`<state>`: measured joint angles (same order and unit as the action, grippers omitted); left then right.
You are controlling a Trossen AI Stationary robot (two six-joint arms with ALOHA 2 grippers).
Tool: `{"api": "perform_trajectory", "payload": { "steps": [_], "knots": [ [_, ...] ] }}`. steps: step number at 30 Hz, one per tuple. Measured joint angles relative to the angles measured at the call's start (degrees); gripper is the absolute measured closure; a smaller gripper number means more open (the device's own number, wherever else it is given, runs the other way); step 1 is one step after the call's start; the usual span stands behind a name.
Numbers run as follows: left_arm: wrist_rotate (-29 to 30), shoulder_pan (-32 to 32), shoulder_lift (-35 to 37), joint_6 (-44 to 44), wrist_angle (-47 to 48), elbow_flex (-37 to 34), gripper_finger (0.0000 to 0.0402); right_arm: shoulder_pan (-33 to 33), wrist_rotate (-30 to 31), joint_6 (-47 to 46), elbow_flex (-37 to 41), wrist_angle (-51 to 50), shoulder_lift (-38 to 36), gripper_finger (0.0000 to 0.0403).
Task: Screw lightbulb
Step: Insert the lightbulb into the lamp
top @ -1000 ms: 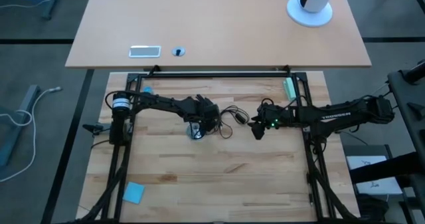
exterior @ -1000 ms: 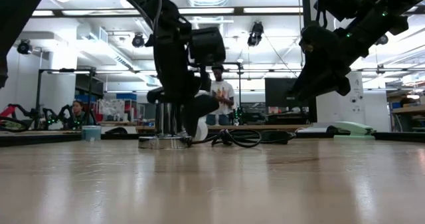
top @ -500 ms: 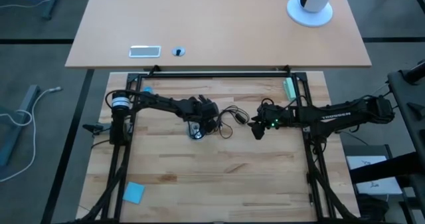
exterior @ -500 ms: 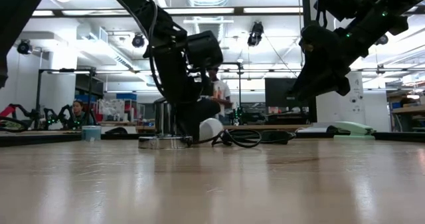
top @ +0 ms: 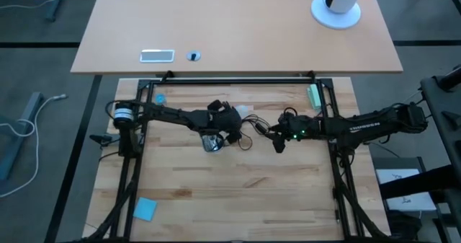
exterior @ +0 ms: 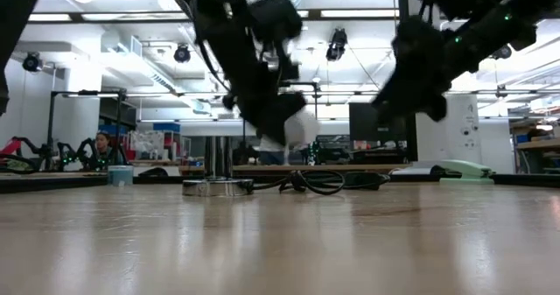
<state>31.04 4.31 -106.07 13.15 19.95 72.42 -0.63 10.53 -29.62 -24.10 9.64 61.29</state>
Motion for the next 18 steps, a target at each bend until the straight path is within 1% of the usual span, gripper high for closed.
{"api": "perform_trajectory", "payload": {
  "steps": [2,5,6,8,11,13,15,18],
  "knots": [
    [-0.06,-1.47,2.89,-3.62,-5.69,-1.98,0.0306,1.48,0.65,2.3,2.54,10.38,0.06,0.0227],
    [-0.64,-4.03,7.81,-11.78,-18.16,-6.59,0.0306,4.48,6.03,5.65,7.19,24.77,1.2,0.0227],
    [-1.64,-4.78,9.46,-14.59,-23.34,-8.62,0.0306,5.6,8.1,7.07,8.44,29.57,1.95,0.0228],
    [-5.55,-6.19,12.22,-19.76,-34.08,-13.38,0.0306,7.62,10.15,11.24,10.35,38.82,3.75,0.0231],
    [-12.5,-7.4,15.93,-24.38,-48.84,-21.2,0.0306,10.52,10.43,18.12,11.03,48.94,7.01,0.0238],
    [-17.25,-7.67,18.17,-26.79,-57.31,-25.85,0.0306,11.81,10.47,21.29,9.86,51.01,8.95,0.0245],
    [-20.21,-7.71,19.59,-27.71,-63.57,-29.64,0.0306,12.69,10.46,24.36,6.83,50.1,10.97,0.0252],
    [-20.69,-7.76,20.69,-27.94,-70.19,-33.52,0.0306,13.13,10.65,29.78,1.16,46.05,15.24,0.0262]
  ]
}}
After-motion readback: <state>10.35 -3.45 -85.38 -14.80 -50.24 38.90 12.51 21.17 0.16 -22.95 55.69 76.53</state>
